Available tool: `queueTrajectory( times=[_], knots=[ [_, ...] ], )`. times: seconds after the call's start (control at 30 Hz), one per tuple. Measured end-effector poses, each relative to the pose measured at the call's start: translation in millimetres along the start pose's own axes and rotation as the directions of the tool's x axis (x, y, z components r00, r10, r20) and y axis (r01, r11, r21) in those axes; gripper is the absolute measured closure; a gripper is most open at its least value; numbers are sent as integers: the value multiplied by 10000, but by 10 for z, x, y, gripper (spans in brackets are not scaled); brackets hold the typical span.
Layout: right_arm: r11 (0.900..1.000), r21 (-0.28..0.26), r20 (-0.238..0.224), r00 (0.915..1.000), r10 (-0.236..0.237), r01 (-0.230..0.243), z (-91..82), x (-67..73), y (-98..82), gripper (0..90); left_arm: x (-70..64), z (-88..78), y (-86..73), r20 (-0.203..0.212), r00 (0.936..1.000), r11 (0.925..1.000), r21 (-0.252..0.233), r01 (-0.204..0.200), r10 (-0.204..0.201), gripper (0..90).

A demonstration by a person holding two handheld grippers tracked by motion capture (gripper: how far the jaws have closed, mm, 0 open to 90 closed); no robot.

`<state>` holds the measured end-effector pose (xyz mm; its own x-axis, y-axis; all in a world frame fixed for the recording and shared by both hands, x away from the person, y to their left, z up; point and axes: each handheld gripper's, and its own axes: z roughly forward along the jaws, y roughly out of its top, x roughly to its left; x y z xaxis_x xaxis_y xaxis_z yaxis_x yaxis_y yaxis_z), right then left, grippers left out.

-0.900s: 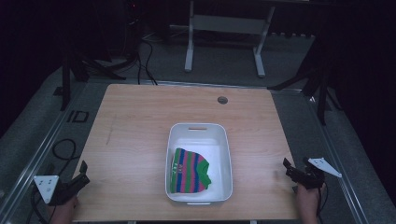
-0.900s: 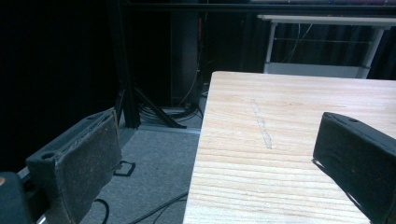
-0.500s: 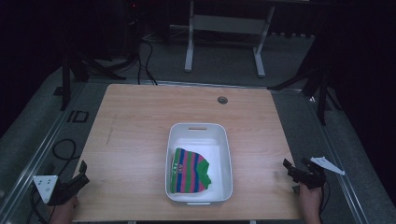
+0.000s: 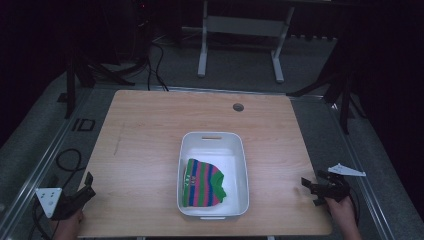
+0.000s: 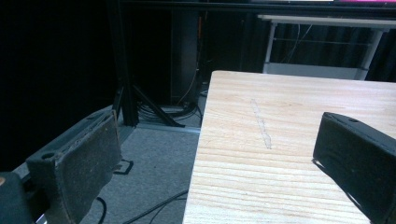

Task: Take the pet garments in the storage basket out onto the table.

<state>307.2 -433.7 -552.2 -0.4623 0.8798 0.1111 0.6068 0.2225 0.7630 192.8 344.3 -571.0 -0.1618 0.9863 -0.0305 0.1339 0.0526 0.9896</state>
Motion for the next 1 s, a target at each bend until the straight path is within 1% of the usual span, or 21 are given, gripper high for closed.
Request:
queueTrajectory(
  times=[0.1, 0.13, 0.23, 0.33, 0.37, 0.4, 0.43, 0.47, 0.5, 0.57, 0.6, 0.63, 0.67, 0.7, 0.73, 0.77, 0.8, 0.93, 1.0],
  knots=[
    [9981, 175, -312, 9978, -585, 591, -20, -24, 6, 134, -4, 1, 1, 15, 10000, 10000, 37, -78, 78, 13],
    [9962, 277, -523, 9954, -806, 822, -25, -23, 11, 134, -2, 1, 1, 20, 10000, 10000, 41, -65, 65, 14],
    [9853, 734, -1284, 9812, -1441, 1543, -37, 5, 37, 134, -4, -1, 0, -28, 10000, 10000, -4, -62, 62, 14],
    [9727, 1238, -1983, 9653, -1698, 1965, -36, 48, 62, 132, -4, -2, 0, -15, 10000, 10000, -5, -86, 86, 13],
    [9671, 1393, -2111, 9606, -1810, 2129, -33, 65, 69, 130, -4, -3, -1, -16, 10000, 10000, -12, -96, 96, 14],
    [9623, 1533, -2169, 9577, -1888, 2245, -34, 80, 79, 129, -4, -3, -1, -10, 10000, 10000, -15, -93, 93, 14],
    [9623, 1533, -2169, 9577, -1888, 2245, -34, 80, 79, 129, -4, -3, -1, -10, 10000, 10000, -15, -93, 93, 13],
    [9599, 1580, -2271, 9546, -1928, 2314, -36, 93, 86, 129, -4, -4, -1, -10, 10000, 10000, -16, -91, 91, 13],
    [9557, 1607, -2472, 9475, -2031, 2467, -40, 123, 99, 129, -4, -3, -1, -11, 10000, 10000, -24, -77, 77, 13],
    [9510, 1676, -2684, 9403, -2095, 2597, -43, 161, 113, 131, -4, -2, -1, -11, 10000, 10000, -23, -75, 75, 13],
    [9459, 1787, -2832, 9349, -2140, 2707, -40, 188, 121, 131, -4, -4, -1, -15, 10000, 10000, -21, -93, 93, 14],
    [9459, 1787, -2832, 9349, -2140, 2707, -40, 188, 121, 131, -4, -4, -1, -15, 10000, 10000, -21, -93, 93, 14],
    [9416, 1894, -2933, 9312, -2164, 2785, -35, 217, 128, 131, -5, -4, -1, -12, 10000, 10000, -18, -97, 97, 14],
    [9272, 2039, -3173, 9172, -2411, 3142, -18, 290, 142, 130, -5, -4, -1, -6, 9999, 9999, -14, -105, 105, 14],
    [9216, 2066, -3222, 9122, -2530, 3286, -13, 321, 151, 130, -5, -4, -1, -4, 9999, 9999, -15, -106, 106, 13],
    [9169, 1998, -3281, 9053, -2697, 3456, -7, 352, 159, 129, -5, -4, -1, -5, 9999, 9999, -22, -105, 105, 13],
    [9101, 2024, -3433, 8966, -2799, 3616, -1, 383, 169, 130, -5, -4, -1, -3, 9999, 9999, -17, -106, 106, 13],
    [8793, 2135, -3771, 8662, -3279, 4257, 26, 493, 214, 131, -5, -2, 0, 9, 10000, 10000, -1, -97, 97, 13],
    [8646, 2216, -3965, 8517, -3426, 4510, 37, 544, 241, 139, -5, -3, 0, 13, 9999, 9999, 6, -118, 118, 13]
  ],
)
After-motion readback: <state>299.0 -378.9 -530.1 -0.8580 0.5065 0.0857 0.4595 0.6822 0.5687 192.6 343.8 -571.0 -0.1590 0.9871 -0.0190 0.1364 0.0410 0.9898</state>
